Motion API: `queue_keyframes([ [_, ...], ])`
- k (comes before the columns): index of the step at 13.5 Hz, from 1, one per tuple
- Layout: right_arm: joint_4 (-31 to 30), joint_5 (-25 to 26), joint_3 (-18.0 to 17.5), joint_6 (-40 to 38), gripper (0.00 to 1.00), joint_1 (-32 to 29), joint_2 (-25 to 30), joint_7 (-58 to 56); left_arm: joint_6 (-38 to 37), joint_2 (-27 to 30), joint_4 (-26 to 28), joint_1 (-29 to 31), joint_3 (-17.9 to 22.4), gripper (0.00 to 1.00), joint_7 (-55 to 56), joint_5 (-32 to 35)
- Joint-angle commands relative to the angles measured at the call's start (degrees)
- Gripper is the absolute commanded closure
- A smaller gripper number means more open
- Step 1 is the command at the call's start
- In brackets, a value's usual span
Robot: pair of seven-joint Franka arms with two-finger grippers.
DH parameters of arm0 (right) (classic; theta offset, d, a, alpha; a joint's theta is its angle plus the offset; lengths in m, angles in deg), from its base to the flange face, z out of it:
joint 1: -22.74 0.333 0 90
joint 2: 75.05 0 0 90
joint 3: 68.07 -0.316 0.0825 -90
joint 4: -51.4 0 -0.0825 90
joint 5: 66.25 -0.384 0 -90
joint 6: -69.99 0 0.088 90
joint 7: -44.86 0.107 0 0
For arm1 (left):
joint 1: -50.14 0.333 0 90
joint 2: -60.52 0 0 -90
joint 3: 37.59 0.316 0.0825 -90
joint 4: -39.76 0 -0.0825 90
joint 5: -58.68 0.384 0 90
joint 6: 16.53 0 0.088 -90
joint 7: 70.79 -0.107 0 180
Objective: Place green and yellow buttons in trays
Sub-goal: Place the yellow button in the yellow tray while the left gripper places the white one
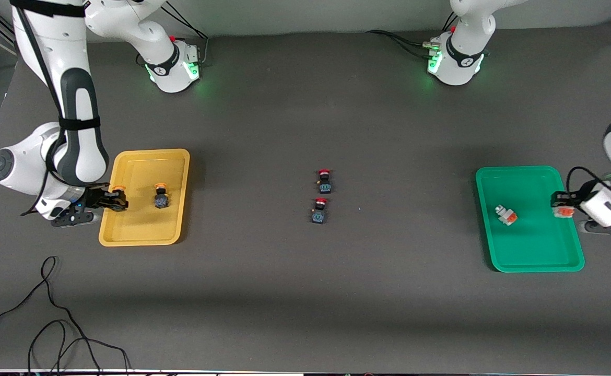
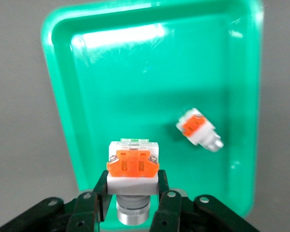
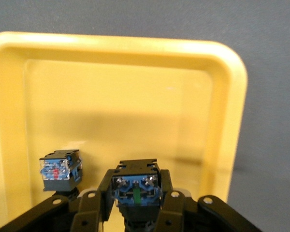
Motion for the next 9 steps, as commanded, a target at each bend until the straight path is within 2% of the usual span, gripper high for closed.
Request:
queue_keyframes([
  [1, 0.4, -11.4, 0.4, 0.9, 1.00, 0.8, -6.8, -9.7, 8.8, -2.5, 3.6, 2.9, -0.9, 0.71, -3.1, 0.7],
  [3, 0.4, -15.3, 0.3, 0.9, 1.00, 1.1, -9.2, -12.2, 12.2, -4.8, 3.7, 3.9, -0.9, 0.67, -3.1, 0.7],
  [4, 0.4, -15.3, 0.2, 0.8, 1.00, 1.1, -9.2, -12.3, 12.5, -4.9, 3.7, 3.8, -0.9, 0.60, -3.1, 0.7],
  [5, 0.5, -15.3, 0.2, 0.7, 0.64, 1.2, -9.1, -12.3, 12.8, -5.5, 3.6, 3.8, -1.0, 0.39, -3.0, 0.6],
  [6, 0.5, -15.3, 0.2, 0.4, 0.35, 1.2, -8.4, -12.1, 14.0, -6.4, 3.2, 3.8, -1.0, 0.12, -3.1, 0.6],
  [7, 0.7, -15.3, 0.4, 0.1, 0.20, 1.3, -7.6, -11.1, 15.0, -6.5, 3.3, 3.8, -1.0, 0.03, -3.1, 0.6],
  [8, 0.9, -14.8, 0.6, -1.6, 0.17, 1.6, -5.6, -10.6, 15.0, -6.4, 3.2, 3.7, -1.1, 0.02, -3.1, 0.6],
  [9, 1.3, -13.8, 1.6, -4.3, 0.06, 1.8, -4.7, -9.3, 14.9, -6.1, 3.0, 3.8, -1.1, 0.01, -3.2, 0.6],
])
